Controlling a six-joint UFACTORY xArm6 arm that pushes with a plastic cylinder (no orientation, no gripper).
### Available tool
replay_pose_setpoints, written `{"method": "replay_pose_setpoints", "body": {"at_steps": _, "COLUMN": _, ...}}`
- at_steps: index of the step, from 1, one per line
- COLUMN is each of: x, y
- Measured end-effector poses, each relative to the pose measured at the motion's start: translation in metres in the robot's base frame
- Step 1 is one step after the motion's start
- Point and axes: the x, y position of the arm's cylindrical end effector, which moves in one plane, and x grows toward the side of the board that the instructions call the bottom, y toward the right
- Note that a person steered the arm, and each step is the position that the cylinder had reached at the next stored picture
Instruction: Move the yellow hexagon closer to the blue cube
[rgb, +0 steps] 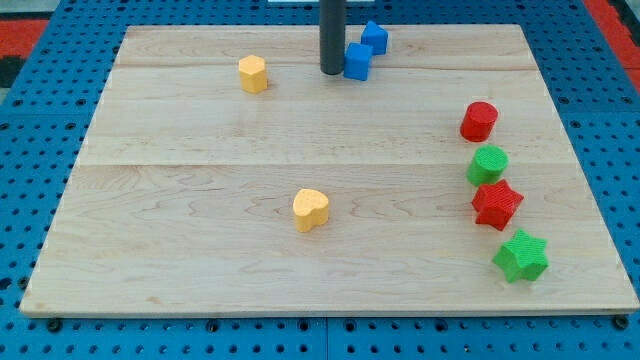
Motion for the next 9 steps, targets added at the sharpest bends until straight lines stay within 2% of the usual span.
{"method": "replay_pose_setpoints", "body": {"at_steps": 2, "x": 0.0, "y": 0.024}}
{"method": "replay_pose_setpoints", "body": {"at_steps": 3, "x": 0.025, "y": -0.028}}
{"method": "replay_pose_setpoints", "body": {"at_steps": 5, "x": 0.041, "y": -0.225}}
{"method": "replay_pose_setpoints", "body": {"at_steps": 6, "x": 0.029, "y": -0.213}}
{"method": "replay_pose_setpoints", "body": {"at_steps": 7, "x": 0.02, "y": -0.166}}
{"method": "replay_pose_setpoints", "body": {"at_steps": 8, "x": -0.004, "y": -0.178}}
{"method": "replay_pose_setpoints", "body": {"at_steps": 9, "x": 0.003, "y": -0.126}}
